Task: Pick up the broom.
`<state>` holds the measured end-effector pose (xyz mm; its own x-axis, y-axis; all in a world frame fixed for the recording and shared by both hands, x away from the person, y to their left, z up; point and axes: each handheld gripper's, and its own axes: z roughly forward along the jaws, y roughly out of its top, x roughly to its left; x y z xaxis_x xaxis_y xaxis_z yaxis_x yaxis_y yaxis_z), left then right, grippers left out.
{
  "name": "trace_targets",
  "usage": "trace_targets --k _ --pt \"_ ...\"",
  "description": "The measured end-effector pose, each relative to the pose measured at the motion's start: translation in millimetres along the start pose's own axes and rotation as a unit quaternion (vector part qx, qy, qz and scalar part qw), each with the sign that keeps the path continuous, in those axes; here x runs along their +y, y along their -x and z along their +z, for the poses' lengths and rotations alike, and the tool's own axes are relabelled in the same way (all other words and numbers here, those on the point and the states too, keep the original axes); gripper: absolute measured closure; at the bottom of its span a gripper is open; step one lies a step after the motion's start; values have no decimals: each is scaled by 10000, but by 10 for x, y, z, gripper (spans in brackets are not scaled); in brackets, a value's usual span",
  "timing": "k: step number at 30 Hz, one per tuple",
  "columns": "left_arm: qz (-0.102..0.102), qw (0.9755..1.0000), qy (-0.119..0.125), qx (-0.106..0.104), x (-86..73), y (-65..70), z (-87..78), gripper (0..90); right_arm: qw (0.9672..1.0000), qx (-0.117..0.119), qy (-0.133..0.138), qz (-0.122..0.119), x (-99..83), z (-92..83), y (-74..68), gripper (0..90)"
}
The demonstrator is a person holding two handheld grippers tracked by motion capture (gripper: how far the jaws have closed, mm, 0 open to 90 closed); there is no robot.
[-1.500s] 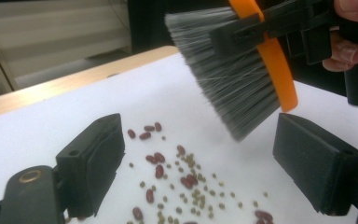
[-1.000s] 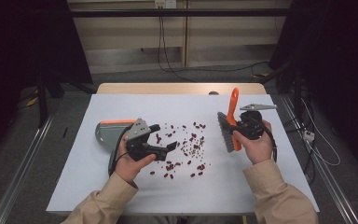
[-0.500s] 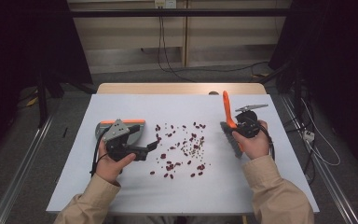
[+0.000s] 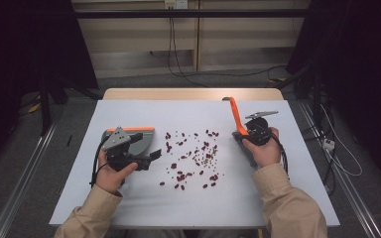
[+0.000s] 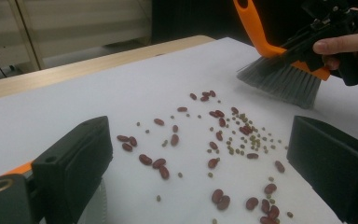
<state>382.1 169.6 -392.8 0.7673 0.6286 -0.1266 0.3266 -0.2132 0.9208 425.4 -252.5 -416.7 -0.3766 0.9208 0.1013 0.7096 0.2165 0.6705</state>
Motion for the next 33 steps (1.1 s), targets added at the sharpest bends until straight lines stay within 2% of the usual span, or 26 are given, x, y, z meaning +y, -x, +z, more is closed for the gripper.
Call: trace_targets --k 3,5,10,14,21,24,26,28,31,33 --pt "-10 10000 -43 50 -27 -37 -20 65 9999 -41 -70 -117 7 21 -12 707" --pt "-36 10000 -47 80 -43 -60 -35 65 9999 -47 -112 -110 8 22 -14 701" --pt "-104 9999 -46 109 -57 -97 -39 65 9995 -94 -70 -281 6 -7 0 623" --pt "-79 9999 -66 97 -58 -94 -40 66 9997 -80 -37 -220 -9 -75 3 587" --pt "-118 9999 -33 106 -60 -108 -55 66 9993 -171 -99 -317 -71 -251 -42 600" --pt "-108 9999 -24 114 -61 -120 -67 65 9991 -205 -46 -370 -92 -296 -30 602" --pt "-116 9998 -50 133 -70 -131 -81 65 9989 -163 -46 -436 -102 -288 -11 623" --pt "-125 9998 -64 149 -84 -141 -93 65 9987 -180 -155 -452 -112 -274 -2 648" --pt "-119 9998 -68 153 -105 -155 -122 66 9992 -173 -216 -304 -129 -231 9 706" --pt "-123 9998 -78 156 -118 -167 -139 65 9991 -162 -229 -313 -127 -221 4 713"
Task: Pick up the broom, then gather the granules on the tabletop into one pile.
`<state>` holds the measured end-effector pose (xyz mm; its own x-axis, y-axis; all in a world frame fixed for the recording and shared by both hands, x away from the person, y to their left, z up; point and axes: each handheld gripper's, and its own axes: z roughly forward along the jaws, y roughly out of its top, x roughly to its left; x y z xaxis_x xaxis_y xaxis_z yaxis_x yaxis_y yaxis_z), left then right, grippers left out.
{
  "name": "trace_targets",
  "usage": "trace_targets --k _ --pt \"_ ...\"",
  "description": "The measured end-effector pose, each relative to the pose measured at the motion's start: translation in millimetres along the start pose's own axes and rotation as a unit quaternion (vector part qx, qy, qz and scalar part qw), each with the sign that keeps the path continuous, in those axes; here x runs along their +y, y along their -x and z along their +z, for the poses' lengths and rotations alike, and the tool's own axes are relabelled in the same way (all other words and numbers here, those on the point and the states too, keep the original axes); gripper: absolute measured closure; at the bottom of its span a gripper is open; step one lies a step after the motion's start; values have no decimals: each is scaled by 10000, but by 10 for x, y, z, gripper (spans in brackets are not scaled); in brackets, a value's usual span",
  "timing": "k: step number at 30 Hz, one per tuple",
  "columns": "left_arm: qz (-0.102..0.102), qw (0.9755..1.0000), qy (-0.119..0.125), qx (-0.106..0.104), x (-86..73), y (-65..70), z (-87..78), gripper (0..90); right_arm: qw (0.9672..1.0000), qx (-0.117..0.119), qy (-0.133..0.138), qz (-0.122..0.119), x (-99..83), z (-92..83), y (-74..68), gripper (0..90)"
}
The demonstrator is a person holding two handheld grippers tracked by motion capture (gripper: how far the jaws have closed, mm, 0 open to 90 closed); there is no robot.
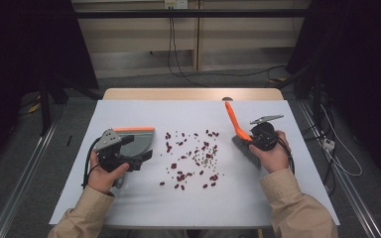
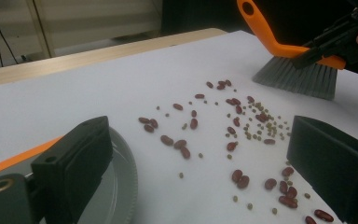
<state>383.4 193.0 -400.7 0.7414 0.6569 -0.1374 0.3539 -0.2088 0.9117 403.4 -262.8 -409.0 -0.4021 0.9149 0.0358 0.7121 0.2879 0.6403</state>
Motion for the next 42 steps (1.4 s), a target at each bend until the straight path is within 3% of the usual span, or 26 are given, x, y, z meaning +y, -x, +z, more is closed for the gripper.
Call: trace_targets --k 2,6,11,16,21,33,37,39,42 --pt "-27 10000 -1 5 -15 -20 -8 65 9999 -75 -83 -43 11 -7 -8 714" --pt "-85 10000 12 39 -28 -41 -31 65 10000 3 -81 3 17 -12 22 715" --pt "-90 9999 26 34 -32 -47 -59 65 9996 202 121 173 14 -1 62 715" --pt "-109 9999 2 26 -52 -64 -67 60 9990 287 338 25 72 29 60 715" --pt "-114 9999 30 23 -58 -65 -100 58 9982 307 523 44 148 44 63 715" --pt "-70 10000 -10 -69 -173 -93 -188 54 9961 113 782 -388 318 197 4 715" --pt "-90 10000 19 -29 -188 -102 -204 54 9945 14 800 -669 418 328 -1 715" --pt "-83 10000 30 -39 -192 -100 -212 54 9918 -75 902 -901 480 402 -9 715" --pt "-86 9999 15 -53 -206 -108 -217 54 9901 -84 914 -1063 566 521 -9 715"
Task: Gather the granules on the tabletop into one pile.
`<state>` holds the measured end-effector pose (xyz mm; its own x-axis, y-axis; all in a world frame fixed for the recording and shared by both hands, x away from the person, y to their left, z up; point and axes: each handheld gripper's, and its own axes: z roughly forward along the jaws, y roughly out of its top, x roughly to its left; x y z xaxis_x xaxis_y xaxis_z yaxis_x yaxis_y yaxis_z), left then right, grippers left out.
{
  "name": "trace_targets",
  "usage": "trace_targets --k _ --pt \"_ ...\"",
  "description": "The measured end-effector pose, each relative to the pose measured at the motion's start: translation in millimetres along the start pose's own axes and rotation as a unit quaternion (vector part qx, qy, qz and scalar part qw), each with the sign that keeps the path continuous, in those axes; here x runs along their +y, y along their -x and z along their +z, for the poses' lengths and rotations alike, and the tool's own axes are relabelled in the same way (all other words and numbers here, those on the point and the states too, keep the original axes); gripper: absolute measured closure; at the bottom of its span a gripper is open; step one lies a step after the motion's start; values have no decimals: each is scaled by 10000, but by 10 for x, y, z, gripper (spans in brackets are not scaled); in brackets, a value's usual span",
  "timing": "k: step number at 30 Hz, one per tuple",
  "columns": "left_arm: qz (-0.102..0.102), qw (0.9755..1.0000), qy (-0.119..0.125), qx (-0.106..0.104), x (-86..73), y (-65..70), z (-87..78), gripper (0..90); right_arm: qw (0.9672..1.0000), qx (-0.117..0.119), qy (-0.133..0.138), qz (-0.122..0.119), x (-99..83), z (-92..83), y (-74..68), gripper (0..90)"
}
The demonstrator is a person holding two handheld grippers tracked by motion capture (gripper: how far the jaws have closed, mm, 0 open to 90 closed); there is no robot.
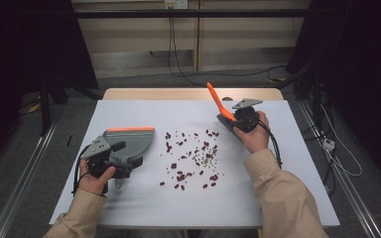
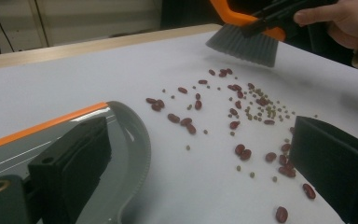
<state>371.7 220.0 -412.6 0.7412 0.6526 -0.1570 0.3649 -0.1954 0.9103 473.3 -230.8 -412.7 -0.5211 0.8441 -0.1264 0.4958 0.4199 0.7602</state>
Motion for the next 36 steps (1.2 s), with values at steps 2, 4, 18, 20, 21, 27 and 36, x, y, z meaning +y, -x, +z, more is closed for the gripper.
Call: trace_targets --k 2,4,18,20,21,27,36 --pt "-24 10000 3 12 -8 -16 -8 54 9999 28 34 -145 41 92 7 715" --pt "-41 10000 9 31 -16 -31 -16 54 9997 106 60 -222 76 177 9 715" --pt "-84 9999 26 67 -48 -51 -38 54 9894 878 -191 -1140 99 252 -255 713" --pt "-68 10000 25 59 -47 -50 -40 54 9871 990 -210 -1238 91 223 -294 713" --pt "-63 10000 20 60 -48 -49 -40 54 9851 1055 -234 -1335 88 206 -309 713" --pt "-87 9999 34 79 -50 -49 -42 54 9780 1396 -276 -1524 48 98 -386 713" --pt "-65 10000 14 72 -52 -48 -40 54 9693 1635 -295 -1813 -33 -53 -500 712"
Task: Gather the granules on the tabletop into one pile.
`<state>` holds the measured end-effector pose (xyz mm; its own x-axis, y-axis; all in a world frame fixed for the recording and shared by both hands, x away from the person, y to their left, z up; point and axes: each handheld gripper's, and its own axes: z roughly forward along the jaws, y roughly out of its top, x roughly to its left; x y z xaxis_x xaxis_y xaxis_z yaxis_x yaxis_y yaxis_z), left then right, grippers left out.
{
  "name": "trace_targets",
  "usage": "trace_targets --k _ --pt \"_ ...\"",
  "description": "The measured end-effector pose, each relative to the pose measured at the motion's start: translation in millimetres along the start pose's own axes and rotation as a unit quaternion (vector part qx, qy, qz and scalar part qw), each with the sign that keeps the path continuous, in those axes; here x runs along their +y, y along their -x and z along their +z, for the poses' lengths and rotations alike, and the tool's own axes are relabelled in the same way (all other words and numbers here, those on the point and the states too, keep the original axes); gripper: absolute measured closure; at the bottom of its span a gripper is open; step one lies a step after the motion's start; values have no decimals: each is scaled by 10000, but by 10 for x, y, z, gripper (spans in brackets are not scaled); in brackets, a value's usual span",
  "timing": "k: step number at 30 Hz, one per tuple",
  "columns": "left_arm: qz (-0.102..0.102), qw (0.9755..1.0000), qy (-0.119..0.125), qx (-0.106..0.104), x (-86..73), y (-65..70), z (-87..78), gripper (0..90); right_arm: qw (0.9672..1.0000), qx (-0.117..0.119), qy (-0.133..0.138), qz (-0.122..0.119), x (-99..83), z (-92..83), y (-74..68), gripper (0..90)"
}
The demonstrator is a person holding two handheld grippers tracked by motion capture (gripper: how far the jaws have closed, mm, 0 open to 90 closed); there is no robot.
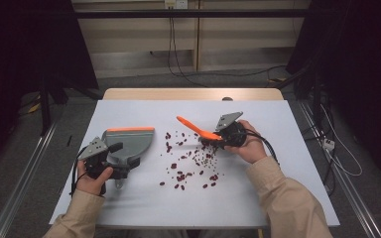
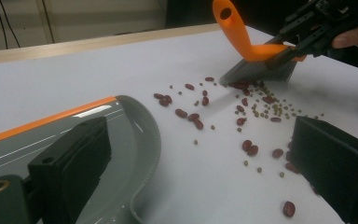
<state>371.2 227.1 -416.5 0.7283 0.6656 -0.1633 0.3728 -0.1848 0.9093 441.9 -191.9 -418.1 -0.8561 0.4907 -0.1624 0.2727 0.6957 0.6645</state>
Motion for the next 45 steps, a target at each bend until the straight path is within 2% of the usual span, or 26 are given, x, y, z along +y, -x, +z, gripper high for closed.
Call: trace_targets --k 8,14,17,20,22,24,27,29,34,39,41,45 --pt "12 10000 -10 33 -1 3 1 54 9998 171 -1 -50 -21 -95 -162 712" --pt "38 10000 -4 40 1 10 2 54 9997 232 52 -1 -51 -141 -210 713" --pt "40 10000 -2 42 1 10 -1 54 9996 255 78 79 -52 -169 -202 714" --pt "35 10000 -3 34 -1 11 2 54 9997 144 142 130 -41 -196 -174 715" --pt "32 10000 -10 41 0 11 2 54 9993 145 239 250 -31 -202 -119 715" --pt "25 10000 11 34 1 8 -2 54 9988 39 346 330 -6 -196 -42 715" --pt "-1 10000 1 41 -2 -1 -1 54 9974 -104 498 504 50 -141 92 715" --pt "-15 10000 2 48 -4 -5 -1 54 9971 -269 485 513 93 -68 160 715" --pt "-19 10000 8 23 -6 -4 1 54 9953 -489 536 635 210 147 291 715" --pt "-44 10000 7 16 -14 -13 1 54 9955 -500 614 516 351 317 351 715" --pt "-51 10000 10 20 -17 -19 2 54 9957 -551 597 434 405 380 360 715" --pt "-58 10000 -13 31 -24 -24 8 54 9971 -468 497 334 460 508 360 715"
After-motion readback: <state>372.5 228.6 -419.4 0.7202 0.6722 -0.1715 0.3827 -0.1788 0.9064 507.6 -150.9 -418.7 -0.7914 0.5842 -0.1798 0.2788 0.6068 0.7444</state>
